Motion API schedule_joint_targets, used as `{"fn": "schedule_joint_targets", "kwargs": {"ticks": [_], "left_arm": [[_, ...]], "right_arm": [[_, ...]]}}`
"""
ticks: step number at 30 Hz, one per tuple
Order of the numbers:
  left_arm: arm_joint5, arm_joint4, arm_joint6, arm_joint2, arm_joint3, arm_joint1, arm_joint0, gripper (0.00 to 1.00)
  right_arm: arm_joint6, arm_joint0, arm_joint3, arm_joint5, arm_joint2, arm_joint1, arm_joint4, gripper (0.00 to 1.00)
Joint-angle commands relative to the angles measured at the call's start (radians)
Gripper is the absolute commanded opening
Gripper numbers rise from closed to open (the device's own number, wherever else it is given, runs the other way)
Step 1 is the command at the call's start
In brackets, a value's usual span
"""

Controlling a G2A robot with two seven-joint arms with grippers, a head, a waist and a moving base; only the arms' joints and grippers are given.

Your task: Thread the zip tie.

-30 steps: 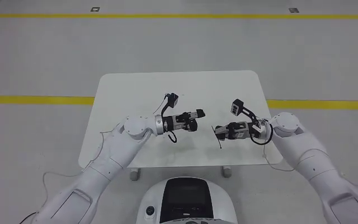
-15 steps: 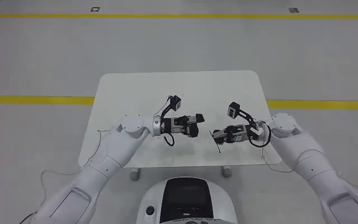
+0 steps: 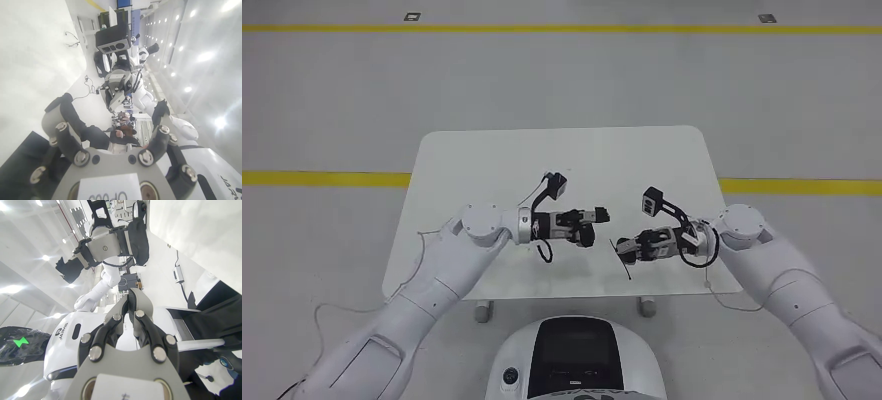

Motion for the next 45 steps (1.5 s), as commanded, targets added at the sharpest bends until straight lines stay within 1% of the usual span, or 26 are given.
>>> {"fn": "schedule_joint_targets", "kwargs": {"ticks": [1, 6, 8, 12, 13, 14, 15, 16, 17, 19, 21, 23, 27, 29, 34, 38, 41, 44, 45], "left_arm": [[0.001, 0.002, 0.018, 0.0, -0.006, 0.0, 0.003, 1.0], [0.001, 0.002, 0.018, 0.0, -0.006, 0.0, 0.003, 1.0], [0.007, 0.019, 0.039, 0.007, -0.022, 0.001, 0.011, 1.0], [0.013, 0.032, 0.024, 0.01, -0.036, 0.005, 0.013, 1.0], [0.014, 0.031, 0.023, 0.009, -0.037, 0.006, 0.014, 0.84], [0.014, 0.031, 0.021, 0.009, -0.038, 0.007, 0.015, 0.75], [0.013, 0.029, 0.017, 0.009, -0.04, 0.008, 0.016, 0.68], [0.013, 0.028, 0.016, 0.009, -0.04, 0.009, 0.016, 0.51], [0.013, 0.029, 0.014, 0.01, -0.04, 0.009, 0.015, 0.45], [0.013, 0.03, 0.01, 0.012, -0.04, 0.01, 0.015, 0.44], [0.015, 0.033, 0.005, 0.015, -0.04, 0.011, 0.014, 0.36], [0.02, 0.034, -0.001, 0.02, -0.038, 0.012, 0.011, 0.35], [0.026, 0.039, -0.001, 0.028, -0.036, 0.012, 0.006, 0.38], [0.026, 0.04, -0.003, 0.032, -0.036, 0.012, 0.004, 0.36], [0.03, 0.044, -0.001, 0.041, -0.033, 0.013, 0.0, 0.35], [0.032, 0.044, -0.001, 0.047, -0.03, 0.013, -0.005, 0.26], [0.03, 0.045, -0.001, 0.051, -0.029, 0.013, -0.008, 0.22], [0.03, 0.044, 0.001, 0.054, -0.028, 0.014, -0.009, 0.09], [0.029, 0.044, 0.001, 0.055, -0.028, 0.014, -0.009, 0.07]], "right_arm": [[0.001, 0.0, 0.0, 0.002, 0.0, -0.001, -0.002, 0.0], [0.001, 0.0, 0.0, 0.002, 0.0, -0.001, -0.002, 0.0], [-0.03, -0.013, -0.018, 0.007, 0.001, -0.002, -0.009, 0.0], [-0.025, -0.022, -0.026, 0.015, 0.012, -0.002, -0.01, 0.0], [-0.021, -0.023, -0.026, 0.014, 0.015, -0.002, -0.01, 0.0], [-0.018, -0.024, -0.026, 0.014, 0.018, -0.001, -0.01, 0.0], [-0.015, -0.025, -0.026, 0.013, 0.021, -0.001, -0.011, 0.0], [-0.013, -0.026, -0.025, 0.013, 0.024, -0.002, -0.01, 0.0], [-0.011, -0.026, -0.024, 0.012, 0.027, -0.001, -0.01, 0.0], [-0.006, -0.028, -0.022, 0.009, 0.034, -0.002, -0.01, 0.0], [0.0, -0.03, -0.019, 0.01, 0.038, -0.002, -0.011, 0.0], [0.004, -0.031, -0.017, 0.012, 0.041, -0.003, -0.013, 0.0], [0.015, -0.033, -0.014, 0.01, 0.043, -0.005, -0.016, 0.0], [0.015, -0.033, -0.015, 0.007, 0.042, -0.007, -0.017, 0.0], [0.015, -0.032, -0.01, 0.005, 0.039, -0.011, -0.016, 0.0], [0.015, -0.029, 0.0, 0.006, 0.036, -0.016, -0.012, 0.0], [0.015, -0.026, 0.006, 0.006, 0.032, -0.02, -0.012, 0.0], [0.013, -0.022, 0.014, 0.007, 0.029, -0.025, -0.013, 0.0], [0.013, -0.021, 0.016, 0.007, 0.028, -0.027, -0.014, 0.0]]}}
